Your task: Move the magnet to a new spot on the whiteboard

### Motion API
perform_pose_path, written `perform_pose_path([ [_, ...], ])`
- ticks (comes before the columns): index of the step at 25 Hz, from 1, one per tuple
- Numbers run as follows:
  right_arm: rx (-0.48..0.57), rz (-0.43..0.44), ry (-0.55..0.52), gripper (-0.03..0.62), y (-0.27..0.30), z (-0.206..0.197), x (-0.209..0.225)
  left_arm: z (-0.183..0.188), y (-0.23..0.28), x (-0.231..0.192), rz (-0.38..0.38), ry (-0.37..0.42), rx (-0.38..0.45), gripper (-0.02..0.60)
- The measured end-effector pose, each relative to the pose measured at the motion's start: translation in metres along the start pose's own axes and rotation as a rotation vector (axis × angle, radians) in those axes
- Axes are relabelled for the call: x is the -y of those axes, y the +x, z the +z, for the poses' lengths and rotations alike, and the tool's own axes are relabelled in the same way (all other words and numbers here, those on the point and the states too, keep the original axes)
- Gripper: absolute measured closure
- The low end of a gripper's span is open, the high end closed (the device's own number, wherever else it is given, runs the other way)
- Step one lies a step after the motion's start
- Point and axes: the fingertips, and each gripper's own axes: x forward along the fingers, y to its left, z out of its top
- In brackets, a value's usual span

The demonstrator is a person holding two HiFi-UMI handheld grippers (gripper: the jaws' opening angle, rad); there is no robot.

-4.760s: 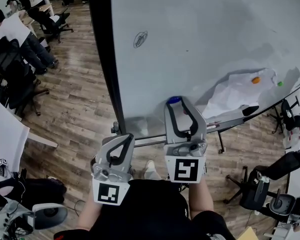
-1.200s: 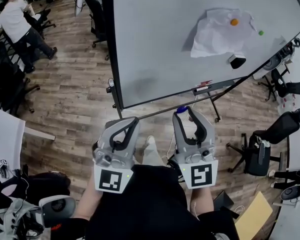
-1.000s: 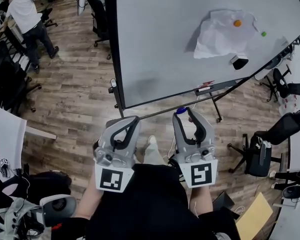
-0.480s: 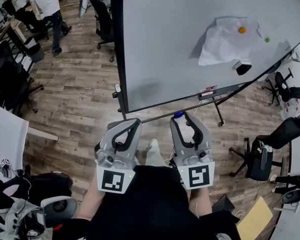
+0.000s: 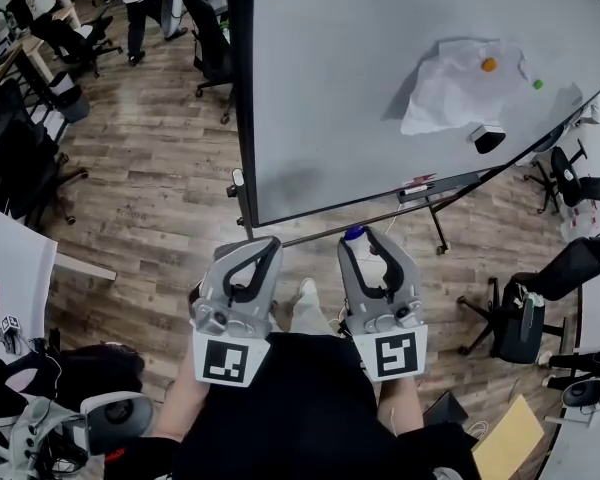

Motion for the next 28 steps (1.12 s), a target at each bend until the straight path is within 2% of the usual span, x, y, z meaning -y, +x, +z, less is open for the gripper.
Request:
perform_pose_path([
  [9,-0.006,-0.013,-0.02,0.468,-0.005,0.001,0.007,0.0,0.001,0.006,-0.011,-0.001,0.003,0.58],
  [28,0.086,0.004,-0.095,0.468,0.026,0.035,0.033,-0.004,0.015,-0.004,0.028,0.006,-0.009,0.58],
])
